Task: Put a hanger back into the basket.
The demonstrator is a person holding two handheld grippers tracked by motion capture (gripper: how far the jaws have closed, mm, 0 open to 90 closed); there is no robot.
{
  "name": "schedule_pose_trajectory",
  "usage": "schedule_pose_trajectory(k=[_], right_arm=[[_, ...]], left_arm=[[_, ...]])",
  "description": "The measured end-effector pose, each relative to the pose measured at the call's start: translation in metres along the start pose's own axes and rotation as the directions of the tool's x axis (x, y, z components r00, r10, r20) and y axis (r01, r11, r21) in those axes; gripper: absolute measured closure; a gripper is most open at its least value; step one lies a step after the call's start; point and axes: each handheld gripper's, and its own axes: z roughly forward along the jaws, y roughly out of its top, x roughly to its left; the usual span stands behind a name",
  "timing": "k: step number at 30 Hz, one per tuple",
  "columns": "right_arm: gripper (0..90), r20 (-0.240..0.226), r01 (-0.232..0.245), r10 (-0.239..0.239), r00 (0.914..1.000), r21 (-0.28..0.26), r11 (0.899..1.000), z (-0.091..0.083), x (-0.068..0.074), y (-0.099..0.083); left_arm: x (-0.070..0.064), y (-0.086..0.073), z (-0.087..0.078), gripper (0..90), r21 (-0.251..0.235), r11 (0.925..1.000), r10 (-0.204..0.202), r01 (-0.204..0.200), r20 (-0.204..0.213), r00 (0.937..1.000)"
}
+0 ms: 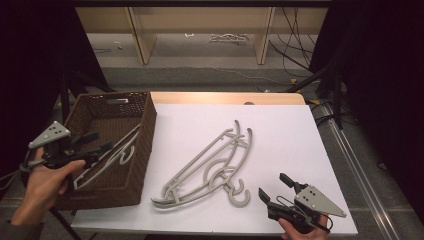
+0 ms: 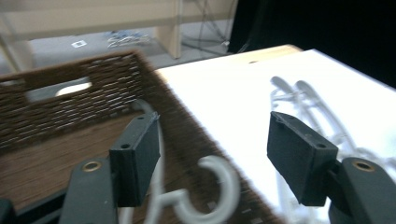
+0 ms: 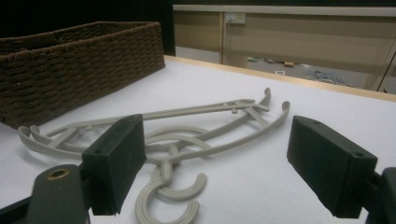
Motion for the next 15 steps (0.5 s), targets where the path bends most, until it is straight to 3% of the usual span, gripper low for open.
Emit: schedule_pose_trajectory(k=[1, 3, 5, 6, 8, 9, 10, 11, 12, 13, 14, 15], right_arm=[[20.5, 0.003, 0.005, -0.005, 1.0, -0.012, 1.0, 0.0, 0.0, 0.0], [20.5, -0.005, -0.004, 0.004, 1.0, -0.002, 1.0, 0.0, 0.0, 0.0], [20.5, -0.003, -0.005, 0.005, 1.0, 0.004, 1.0, -0.002, 0.0, 0.0], [20.5, -0.003, -0.005, 0.005, 1.0, 0.004, 1.0, -0.002, 0.0, 0.0], [20.5, -0.001, -0.004, 0.004, 1.0, -0.008, 1.0, -0.001, 0.0, 0.0], [20.5, -0.002, -0.002, 0.002, 1.0, -0.009, 1.0, -0.001, 0.0, 0.0], [20.5, -0.002, -0.002, 0.002, 1.0, -0.009, 1.0, -0.001, 0.0, 0.0], [20.4, -0.002, 0.0, 0.0, 1.0, -0.008, 1.0, -0.001, 0.0, 0.0], [20.5, -0.003, -0.002, 0.002, 1.0, -0.008, 1.0, 0.0, 0.0, 0.0], [20.5, -0.002, -0.003, 0.003, 1.0, -0.006, 1.0, 0.0, 0.0, 0.0], [20.4, -0.001, -0.001, 0.001, 1.0, -0.007, 1.0, 0.0, 0.0, 0.0], [20.4, -0.001, -0.003, 0.003, 1.0, -0.007, 1.0, 0.0, 0.0, 0.0]], left_arm=[[-0.016, 0.0, 0.004, 33.0, -0.025, 0.9997, 0.001, 0.0, 0.042, 0.9991], [-0.031, 0.0, 0.008, 32.2, -0.048, 0.9988, -0.007, 0.011, 0.086, 0.9963], [-0.044, 0.0, 0.011, 31.3, -0.07, 0.9976, 0.009, -0.001, 0.111, 0.9938], [-0.044, 0.0, 0.011, 30.8, -0.07, 0.9976, 0.009, -0.001, 0.111, 0.9938], [-0.059, 0.0, 0.016, 28.6, -0.091, 0.9958, 0.017, -0.003, 0.152, 0.9882], [-0.07, -0.001, 0.02, 27.8, -0.119, 0.9928, 0.017, 0.007, 0.199, 0.9799], [-0.07, -0.001, 0.02, 27.0, -0.119, 0.9928, 0.017, 0.007, 0.199, 0.9799], [-0.085, -0.005, 0.026, 26.1, -0.13, 0.9915, 0.034, -0.004, 0.229, 0.9727], [-0.085, -0.005, 0.026, 25.5, -0.13, 0.9915, 0.034, -0.004, 0.229, 0.9727], [-0.096, -0.011, 0.032, 24.4, -0.156, 0.9878, 0.032, 0.009, 0.257, 0.966], [-0.096, -0.011, 0.032, 23.7, -0.156, 0.9878, 0.032, 0.009, 0.257, 0.966], [-0.106, -0.017, 0.038, 21.9, -0.143, 0.9896, 0.027, 0.015, 0.286, 0.9579]])
